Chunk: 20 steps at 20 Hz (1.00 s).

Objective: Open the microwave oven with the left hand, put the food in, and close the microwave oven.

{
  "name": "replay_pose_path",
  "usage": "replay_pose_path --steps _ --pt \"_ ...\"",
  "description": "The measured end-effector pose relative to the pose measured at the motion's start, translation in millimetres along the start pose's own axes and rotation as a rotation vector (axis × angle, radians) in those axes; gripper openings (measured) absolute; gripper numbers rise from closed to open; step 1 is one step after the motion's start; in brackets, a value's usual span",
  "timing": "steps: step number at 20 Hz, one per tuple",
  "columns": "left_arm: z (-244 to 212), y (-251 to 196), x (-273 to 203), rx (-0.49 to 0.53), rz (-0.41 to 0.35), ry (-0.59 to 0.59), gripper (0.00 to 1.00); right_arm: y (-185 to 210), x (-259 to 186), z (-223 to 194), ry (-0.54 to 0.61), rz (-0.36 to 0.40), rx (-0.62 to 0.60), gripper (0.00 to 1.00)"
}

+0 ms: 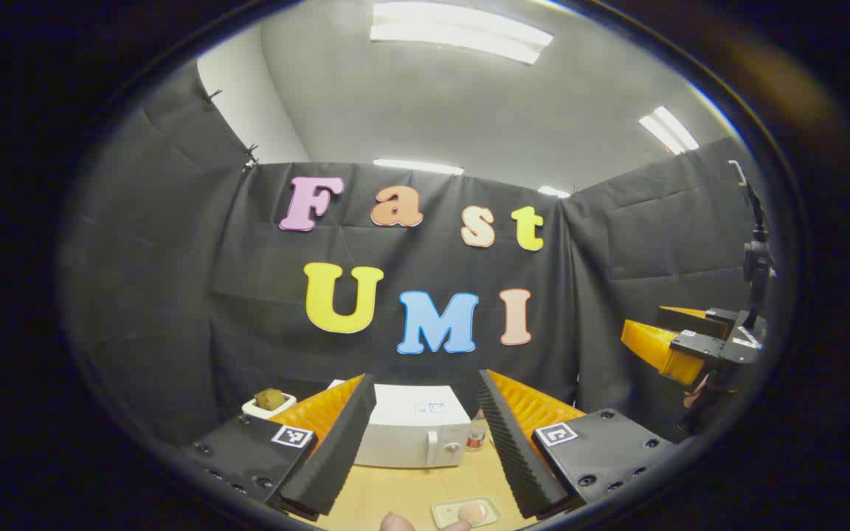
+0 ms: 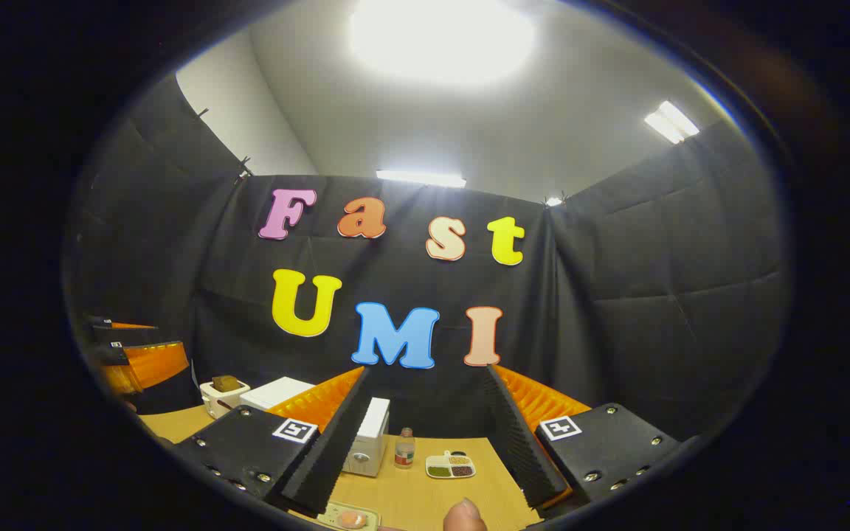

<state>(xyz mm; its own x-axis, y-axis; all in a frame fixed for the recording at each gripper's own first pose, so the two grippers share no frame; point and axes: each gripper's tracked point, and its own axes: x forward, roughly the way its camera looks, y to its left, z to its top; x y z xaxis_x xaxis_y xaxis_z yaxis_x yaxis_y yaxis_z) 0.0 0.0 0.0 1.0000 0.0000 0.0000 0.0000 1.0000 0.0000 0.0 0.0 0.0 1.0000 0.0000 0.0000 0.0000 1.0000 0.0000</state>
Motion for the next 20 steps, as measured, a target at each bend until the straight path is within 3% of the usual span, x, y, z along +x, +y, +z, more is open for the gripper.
replay_pose_path --steps 7,11,18,20 --pt "-6.1 -4.9 -5.6 -0.007 0.002 0.020 0.92 -23.0 -15.5 9.2 0.000 -0.070 -0.015 0.94" --pt "-15.3 -28.7 -6.4 0.000 0.015 0.040 0.92 -37.6 -14.1 -10.8 0.079 -0.015 -0.097 0.94" --pt "-52.5 -75.8 12.8 0.035 0.058 0.104 0.92 -63.7 -18.8 -45.9 0.146 0.108 -0.033 0.94" --pt "-69.5 -83.5 22.2 0.041 0.068 0.133 0.94 -73.5 -17.0 -59.6 0.182 0.111 -0.015 0.93"
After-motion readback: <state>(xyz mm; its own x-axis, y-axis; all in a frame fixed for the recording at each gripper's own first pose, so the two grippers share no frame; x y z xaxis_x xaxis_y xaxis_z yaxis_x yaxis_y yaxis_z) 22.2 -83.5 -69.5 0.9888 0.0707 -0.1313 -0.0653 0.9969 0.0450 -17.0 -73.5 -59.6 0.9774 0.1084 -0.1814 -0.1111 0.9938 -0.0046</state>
